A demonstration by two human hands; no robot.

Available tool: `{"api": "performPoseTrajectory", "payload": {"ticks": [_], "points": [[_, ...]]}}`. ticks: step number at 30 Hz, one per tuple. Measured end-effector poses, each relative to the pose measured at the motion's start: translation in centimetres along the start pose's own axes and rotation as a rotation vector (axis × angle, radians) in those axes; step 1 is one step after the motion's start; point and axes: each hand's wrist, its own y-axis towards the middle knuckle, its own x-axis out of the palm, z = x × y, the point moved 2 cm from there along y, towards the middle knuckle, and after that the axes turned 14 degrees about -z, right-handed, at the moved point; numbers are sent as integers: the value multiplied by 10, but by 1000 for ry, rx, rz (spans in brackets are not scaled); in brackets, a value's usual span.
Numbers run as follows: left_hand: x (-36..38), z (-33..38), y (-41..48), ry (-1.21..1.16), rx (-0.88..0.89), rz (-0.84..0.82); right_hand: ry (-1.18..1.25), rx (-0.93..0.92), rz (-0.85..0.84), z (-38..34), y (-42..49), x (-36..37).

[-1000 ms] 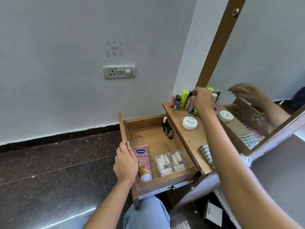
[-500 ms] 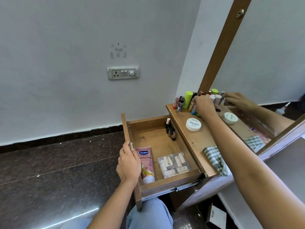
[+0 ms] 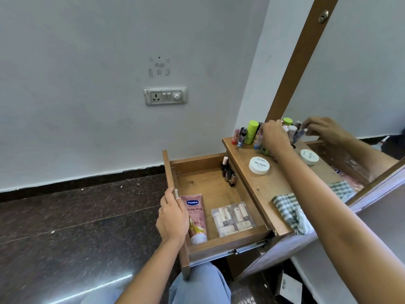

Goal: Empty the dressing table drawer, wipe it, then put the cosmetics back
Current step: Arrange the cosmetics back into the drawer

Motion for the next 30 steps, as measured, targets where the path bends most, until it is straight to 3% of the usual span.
{"api": "performPoseTrajectory", "payload": {"ticks": [3, 7, 13, 19, 30], "points": [[1, 0, 0, -8, 2, 1, 203, -68, 57, -21, -13, -21], [0, 0, 0, -16, 3, -6, 435, -220, -151, -82, -39, -28], [-3, 3, -2, -17, 8, 3, 388, -333, -386, -168, -28, 52], [-2, 2, 0, -21, -5, 4, 362, -386, -398, -212, -20, 110], [-2, 1, 1, -44, -12, -6, 375, -436, -363, -232, -13, 131]]}}
